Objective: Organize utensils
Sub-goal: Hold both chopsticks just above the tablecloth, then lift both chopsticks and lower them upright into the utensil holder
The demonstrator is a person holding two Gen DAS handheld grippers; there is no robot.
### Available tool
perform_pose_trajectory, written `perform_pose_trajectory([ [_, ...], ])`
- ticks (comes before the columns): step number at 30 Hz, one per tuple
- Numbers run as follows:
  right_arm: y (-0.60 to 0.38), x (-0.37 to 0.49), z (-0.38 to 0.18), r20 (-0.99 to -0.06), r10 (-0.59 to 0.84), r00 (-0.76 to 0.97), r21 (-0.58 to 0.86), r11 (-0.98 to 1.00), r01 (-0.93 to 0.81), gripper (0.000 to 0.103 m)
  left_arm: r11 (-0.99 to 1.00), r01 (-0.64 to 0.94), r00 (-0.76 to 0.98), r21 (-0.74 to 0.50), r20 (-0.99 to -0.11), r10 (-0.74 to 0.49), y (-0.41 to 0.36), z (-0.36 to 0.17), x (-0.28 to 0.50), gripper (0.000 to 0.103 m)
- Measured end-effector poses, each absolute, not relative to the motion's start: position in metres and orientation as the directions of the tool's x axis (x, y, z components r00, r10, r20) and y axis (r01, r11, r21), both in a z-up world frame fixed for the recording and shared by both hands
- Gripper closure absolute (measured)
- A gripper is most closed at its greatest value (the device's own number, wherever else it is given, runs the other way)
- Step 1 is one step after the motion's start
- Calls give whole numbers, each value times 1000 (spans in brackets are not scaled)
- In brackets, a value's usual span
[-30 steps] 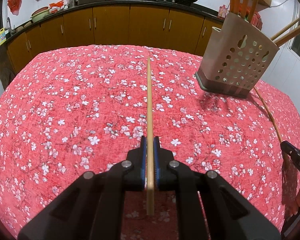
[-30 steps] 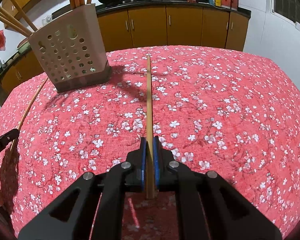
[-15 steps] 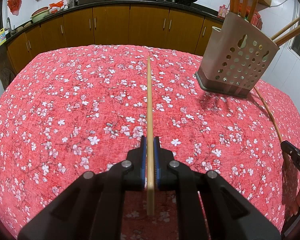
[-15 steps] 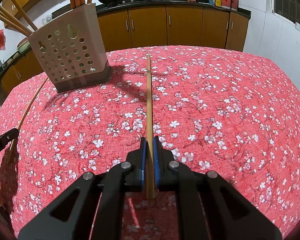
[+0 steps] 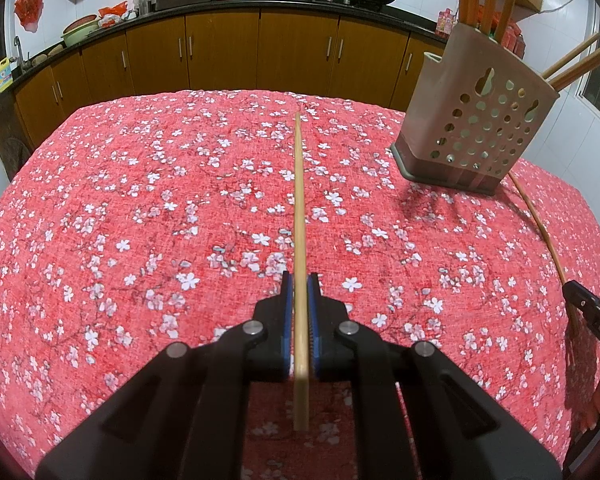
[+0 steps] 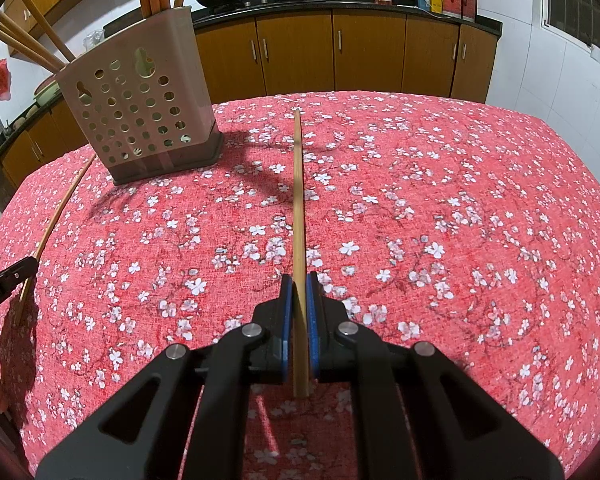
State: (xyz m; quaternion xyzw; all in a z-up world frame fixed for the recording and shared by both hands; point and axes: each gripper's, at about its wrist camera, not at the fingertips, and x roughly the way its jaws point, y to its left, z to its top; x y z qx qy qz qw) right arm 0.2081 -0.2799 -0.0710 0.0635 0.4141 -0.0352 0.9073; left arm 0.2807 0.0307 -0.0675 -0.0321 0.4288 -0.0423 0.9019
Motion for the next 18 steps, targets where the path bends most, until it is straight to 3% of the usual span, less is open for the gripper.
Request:
perform_pose_trajectory([
  [13,-284,199,-68,-752,14,659,107,989,101,95,995,84,624,-52,-776,-93,28,-70,266,95],
  [18,-291,182,-42,-689,15,724,120,988,94,95,995,86,618,-54,-780,-96,36,-60,261,95],
])
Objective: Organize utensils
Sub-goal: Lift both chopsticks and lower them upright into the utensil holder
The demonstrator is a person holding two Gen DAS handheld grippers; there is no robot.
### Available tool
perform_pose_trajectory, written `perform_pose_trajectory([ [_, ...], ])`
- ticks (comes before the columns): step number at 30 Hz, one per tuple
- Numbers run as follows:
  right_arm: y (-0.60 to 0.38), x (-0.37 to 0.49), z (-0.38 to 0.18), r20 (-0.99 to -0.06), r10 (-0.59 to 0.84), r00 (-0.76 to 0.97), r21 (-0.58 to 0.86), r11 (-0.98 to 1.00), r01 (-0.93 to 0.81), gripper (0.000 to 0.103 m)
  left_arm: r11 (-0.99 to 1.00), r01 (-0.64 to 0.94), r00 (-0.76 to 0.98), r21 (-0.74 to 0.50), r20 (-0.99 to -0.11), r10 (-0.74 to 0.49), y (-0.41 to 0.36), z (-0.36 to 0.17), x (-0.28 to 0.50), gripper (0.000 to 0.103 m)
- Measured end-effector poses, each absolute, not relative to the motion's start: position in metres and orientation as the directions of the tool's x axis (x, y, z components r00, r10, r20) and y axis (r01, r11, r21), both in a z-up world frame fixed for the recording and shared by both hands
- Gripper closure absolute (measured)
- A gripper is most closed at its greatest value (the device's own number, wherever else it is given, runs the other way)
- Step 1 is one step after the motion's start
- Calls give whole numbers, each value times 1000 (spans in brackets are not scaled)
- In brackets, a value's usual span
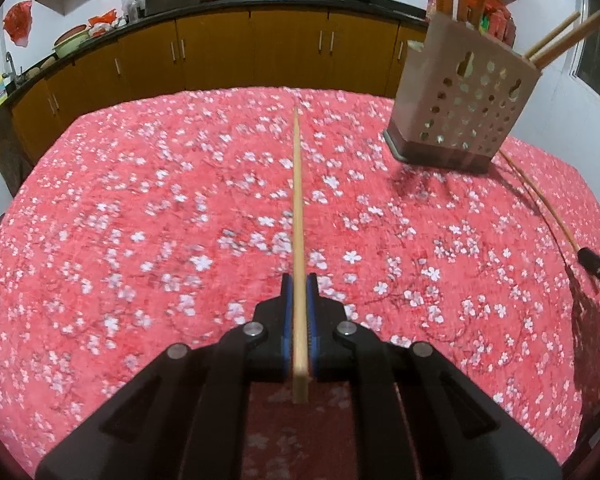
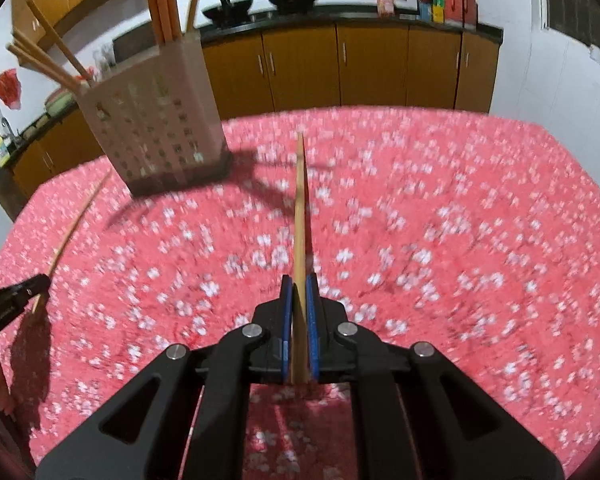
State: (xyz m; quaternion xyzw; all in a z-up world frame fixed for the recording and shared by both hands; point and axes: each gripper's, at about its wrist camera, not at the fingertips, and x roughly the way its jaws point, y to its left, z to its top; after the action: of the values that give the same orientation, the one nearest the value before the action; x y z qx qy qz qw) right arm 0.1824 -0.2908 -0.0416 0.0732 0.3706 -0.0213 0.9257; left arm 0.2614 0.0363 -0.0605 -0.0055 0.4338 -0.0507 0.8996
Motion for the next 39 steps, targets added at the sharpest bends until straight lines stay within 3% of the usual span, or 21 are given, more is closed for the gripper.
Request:
perform_pose_trajectory([
  [10,-311,165,21,-541,-19,841,151,981,119,95,987,109,702,-119,-693,-162,67,6,242,95],
  [17,-316,158,54,-451,-39,892,159,980,123,95,977,128,784,-172,-586,-206,76,65,232,95],
  [27,-312,160,80,-391,-36,920,146,984,100,95,972,157,848,-174,-481,-223,71,112,232,96],
  [34,-307,152,110,-362,65,930,205,979,11,96,962,216,850,-170,-452,-271,58,131,224,96],
  [39,-299,139,146,-285,160,945,247,965,-89,96,934,302,845,-191,-399,-355,42,156,211,96],
])
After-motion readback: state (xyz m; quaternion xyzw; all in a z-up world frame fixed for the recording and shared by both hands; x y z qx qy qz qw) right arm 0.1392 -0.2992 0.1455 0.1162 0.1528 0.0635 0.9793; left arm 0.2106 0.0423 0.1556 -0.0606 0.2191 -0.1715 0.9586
